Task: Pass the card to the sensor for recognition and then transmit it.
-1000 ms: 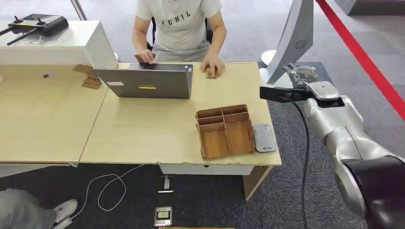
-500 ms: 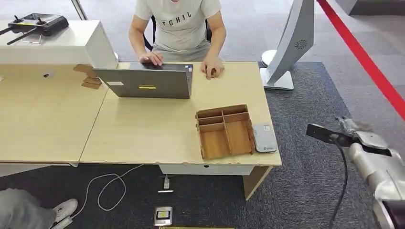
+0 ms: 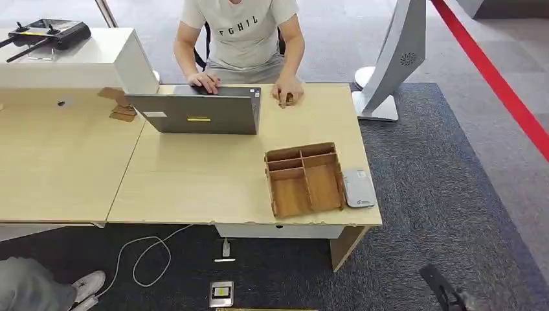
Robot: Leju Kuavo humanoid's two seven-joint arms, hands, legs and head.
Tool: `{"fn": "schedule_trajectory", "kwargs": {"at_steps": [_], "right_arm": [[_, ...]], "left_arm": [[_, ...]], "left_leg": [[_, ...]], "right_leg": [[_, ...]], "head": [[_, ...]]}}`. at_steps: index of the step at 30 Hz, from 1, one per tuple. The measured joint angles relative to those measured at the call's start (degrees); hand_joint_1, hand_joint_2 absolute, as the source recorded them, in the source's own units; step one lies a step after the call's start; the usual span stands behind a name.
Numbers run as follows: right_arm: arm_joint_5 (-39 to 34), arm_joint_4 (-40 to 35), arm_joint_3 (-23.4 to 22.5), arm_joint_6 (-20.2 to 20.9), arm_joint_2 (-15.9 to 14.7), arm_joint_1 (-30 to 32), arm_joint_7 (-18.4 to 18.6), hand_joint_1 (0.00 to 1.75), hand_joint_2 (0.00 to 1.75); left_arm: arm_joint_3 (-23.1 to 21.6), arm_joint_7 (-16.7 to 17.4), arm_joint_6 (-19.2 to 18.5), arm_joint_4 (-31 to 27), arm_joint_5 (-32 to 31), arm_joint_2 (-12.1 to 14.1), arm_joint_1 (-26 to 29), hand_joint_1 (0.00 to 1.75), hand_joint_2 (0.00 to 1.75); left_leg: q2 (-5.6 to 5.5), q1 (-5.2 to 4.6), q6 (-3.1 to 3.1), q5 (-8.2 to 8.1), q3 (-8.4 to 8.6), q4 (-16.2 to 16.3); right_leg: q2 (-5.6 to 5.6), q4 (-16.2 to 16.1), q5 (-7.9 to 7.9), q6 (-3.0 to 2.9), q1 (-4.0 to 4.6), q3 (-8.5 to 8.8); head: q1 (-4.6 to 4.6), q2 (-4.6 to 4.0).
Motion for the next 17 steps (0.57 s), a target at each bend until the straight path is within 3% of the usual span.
{"fn": "schedule_trajectory", "kwargs": {"at_steps": [4,8,12,17], "right_arm": [[0.4,0.7,-5.7,1.0,4.8,3.7,3.2,0.00,0.00],[-0.5,1.1,-9.1,1.0,8.1,5.0,1.9,0.00,0.00],[0.5,1.4,-11.0,1.1,9.6,5.4,-1.3,0.00,0.00],[0.1,1.7,-13.2,1.2,10.0,5.6,-2.7,0.00,0.00]], "left_arm": [[0.1,1.2,0.4,0.0,-0.5,-0.2,0.3,0.00,0.00],[0.1,1.9,0.4,0.0,0.7,-0.4,0.2,0.00,0.00],[0.1,1.8,-0.7,0.0,1.5,-0.6,0.3,0.00,0.00],[0.1,0.9,-1.7,0.0,1.3,-0.9,0.2,0.00,0.00]], "left_leg": [[-0.05,0.03,-0.03,-0.02,0.06,0.0],[0.07,-0.01,-0.03,-0.02,0.17,0.0],[0.08,-0.05,0.00,0.01,0.22,0.0],[0.08,-0.08,0.00,0.01,0.22,0.0]], "right_leg": [[-0.05,-0.1,-0.06,0.01,0.12,0.14],[0.11,0.0,-0.06,0.00,0.05,0.14],[0.11,0.0,-0.03,0.05,0.00,0.16],[0.11,0.0,-0.01,0.08,-0.06,0.18]], "head": [[0.09,0.00],[0.13,0.00],[0.05,0.00],[0.13,0.00]]}}
